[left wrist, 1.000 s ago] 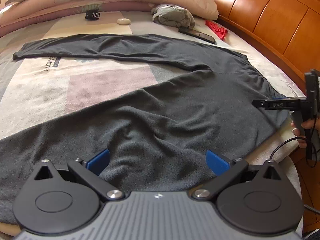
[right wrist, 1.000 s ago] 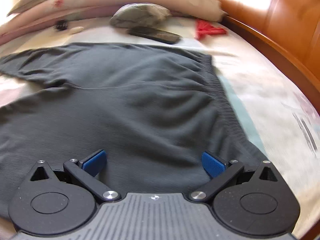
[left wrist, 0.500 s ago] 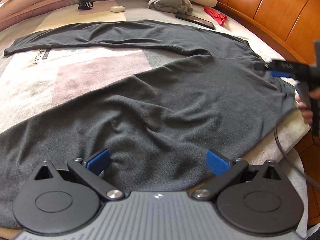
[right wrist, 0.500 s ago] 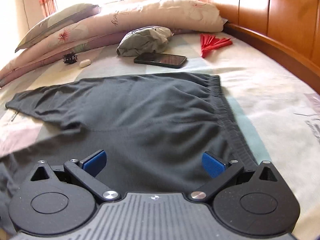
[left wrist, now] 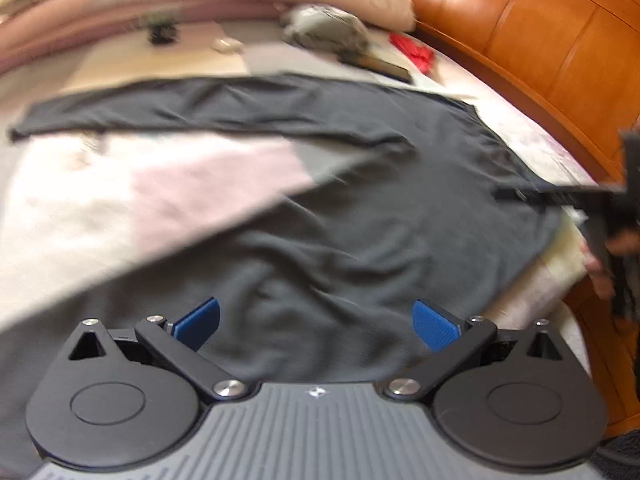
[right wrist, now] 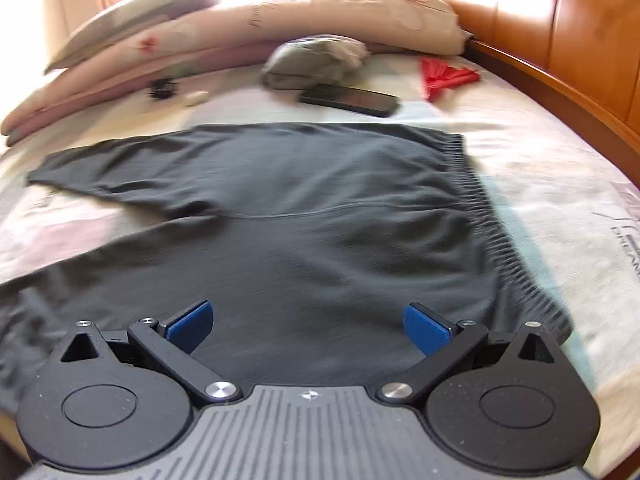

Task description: Fold clothes

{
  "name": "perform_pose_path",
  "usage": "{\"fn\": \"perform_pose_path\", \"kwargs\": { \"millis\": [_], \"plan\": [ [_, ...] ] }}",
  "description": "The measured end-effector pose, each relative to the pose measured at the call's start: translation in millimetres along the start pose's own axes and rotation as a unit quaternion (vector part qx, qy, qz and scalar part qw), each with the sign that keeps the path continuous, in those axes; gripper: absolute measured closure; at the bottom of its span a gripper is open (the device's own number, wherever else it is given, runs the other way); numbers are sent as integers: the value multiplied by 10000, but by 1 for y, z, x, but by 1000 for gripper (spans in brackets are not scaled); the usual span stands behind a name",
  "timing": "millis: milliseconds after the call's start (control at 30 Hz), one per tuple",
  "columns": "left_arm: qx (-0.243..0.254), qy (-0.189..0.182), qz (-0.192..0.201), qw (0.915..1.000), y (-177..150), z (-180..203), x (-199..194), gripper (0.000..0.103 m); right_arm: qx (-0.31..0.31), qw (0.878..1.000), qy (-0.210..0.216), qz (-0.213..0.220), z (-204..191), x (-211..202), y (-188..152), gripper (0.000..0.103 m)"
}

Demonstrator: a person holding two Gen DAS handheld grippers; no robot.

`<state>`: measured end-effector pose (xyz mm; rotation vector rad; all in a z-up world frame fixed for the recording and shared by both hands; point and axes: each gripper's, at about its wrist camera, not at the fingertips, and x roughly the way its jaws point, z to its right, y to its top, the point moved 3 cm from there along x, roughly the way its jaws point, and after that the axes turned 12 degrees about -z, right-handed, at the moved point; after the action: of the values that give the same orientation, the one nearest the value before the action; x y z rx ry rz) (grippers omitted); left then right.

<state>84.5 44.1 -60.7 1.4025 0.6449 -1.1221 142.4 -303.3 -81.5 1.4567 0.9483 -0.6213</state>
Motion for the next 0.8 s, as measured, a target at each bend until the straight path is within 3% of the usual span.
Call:
{"fn": "perform_pose_path", "kwargs": {
  "millis": [167, 267, 433, 533, 667, 800],
  "plan": [
    [-552, 228, -318, 9977, -11, -57, 0, 1, -104, 9980, 624, -3, -38, -14, -14, 0],
    [-839, 372, -487, 9946, -31, -75, 13, 1, -342, 9972, 658, -33, -57, -12, -19, 0],
    [-500, 970, -699, 9916, -64, -73, 24, 1, -619, 9967, 491, -178, -70, -8, -30, 0],
    [-495, 1018, -664, 9914, -62, -71, 22, 1, -776, 9965, 234, -222, -71, -8, -38, 0],
    [-524, 1033, -592, 9915, -56, -69, 18, 1, -949, 9934, 612, -199, -83, -14, -38, 0],
    [-449, 1053, -639, 9914, -49, -62, 23, 1, -1755, 9804, 858, -238, -128, -11, -37, 0]
  ]
}}
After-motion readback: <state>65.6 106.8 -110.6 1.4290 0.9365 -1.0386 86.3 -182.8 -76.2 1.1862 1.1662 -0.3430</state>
